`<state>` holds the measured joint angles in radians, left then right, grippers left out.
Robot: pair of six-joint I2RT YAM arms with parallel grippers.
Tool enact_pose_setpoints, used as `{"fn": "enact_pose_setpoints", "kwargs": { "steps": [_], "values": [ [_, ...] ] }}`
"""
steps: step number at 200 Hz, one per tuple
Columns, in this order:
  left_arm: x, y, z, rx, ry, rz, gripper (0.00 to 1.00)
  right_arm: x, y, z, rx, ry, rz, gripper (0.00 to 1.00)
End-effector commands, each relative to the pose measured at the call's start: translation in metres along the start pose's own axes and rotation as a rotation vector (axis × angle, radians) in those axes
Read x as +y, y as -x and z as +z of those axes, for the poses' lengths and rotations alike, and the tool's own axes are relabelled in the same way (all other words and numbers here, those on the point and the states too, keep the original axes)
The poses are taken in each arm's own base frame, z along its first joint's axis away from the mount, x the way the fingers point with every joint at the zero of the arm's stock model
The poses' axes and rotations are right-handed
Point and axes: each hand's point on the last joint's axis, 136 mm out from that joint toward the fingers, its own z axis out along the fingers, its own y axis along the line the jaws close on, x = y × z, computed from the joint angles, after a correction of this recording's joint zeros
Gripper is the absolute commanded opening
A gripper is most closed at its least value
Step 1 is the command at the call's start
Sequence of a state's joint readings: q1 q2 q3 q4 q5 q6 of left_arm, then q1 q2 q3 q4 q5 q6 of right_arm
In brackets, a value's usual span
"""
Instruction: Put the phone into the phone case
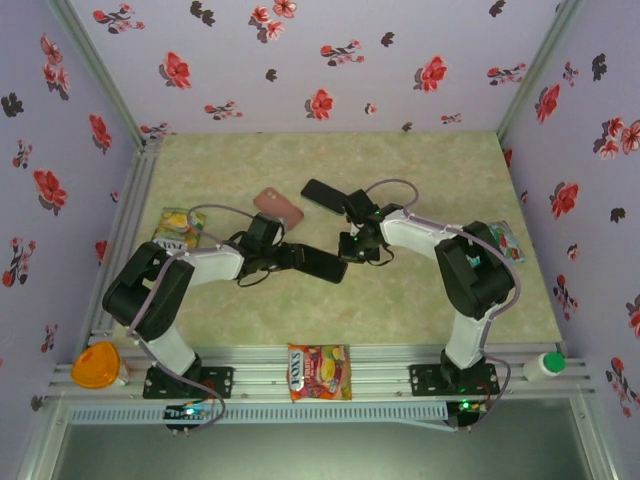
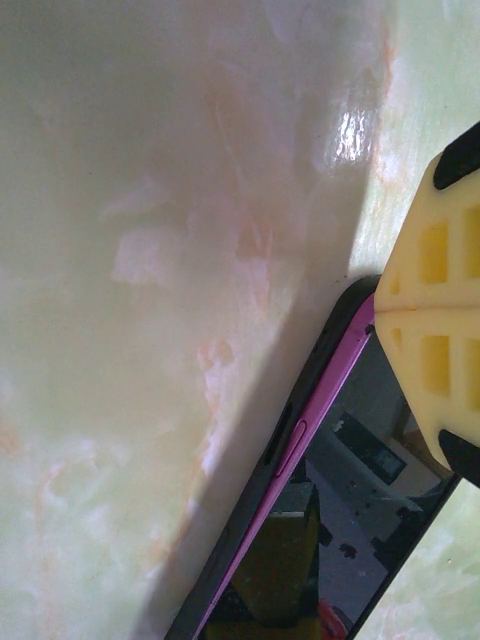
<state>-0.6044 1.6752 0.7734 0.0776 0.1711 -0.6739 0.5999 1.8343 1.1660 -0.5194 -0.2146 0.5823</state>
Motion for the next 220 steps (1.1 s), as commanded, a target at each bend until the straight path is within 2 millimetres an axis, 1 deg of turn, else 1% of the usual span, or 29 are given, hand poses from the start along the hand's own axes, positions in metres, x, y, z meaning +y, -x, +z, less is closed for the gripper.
{"fn": "enact_pose_setpoints", "kwargs": {
  "steps": [1,44,103,220],
  "values": [
    [-0.006,0.006,-0.003,-0.016,0.002,0.026,0.44,-0.032,-0.022,0.032,0.083,-0.091,0.020,0.00],
    [-0.004,0.004,-0.001,-0.010,0.005,0.025,0.44,-0.038,-0.035,0.045,0.113,-0.119,0.024,0.00],
    [-0.003,0.003,0.001,-0.005,0.007,0.024,0.44,-0.043,-0.053,0.062,0.151,-0.145,0.023,0.00],
    [-0.003,0.002,0.003,0.002,0.006,0.024,0.44,-0.054,-0.082,0.082,0.208,-0.208,0.013,0.00]
  ]
}}
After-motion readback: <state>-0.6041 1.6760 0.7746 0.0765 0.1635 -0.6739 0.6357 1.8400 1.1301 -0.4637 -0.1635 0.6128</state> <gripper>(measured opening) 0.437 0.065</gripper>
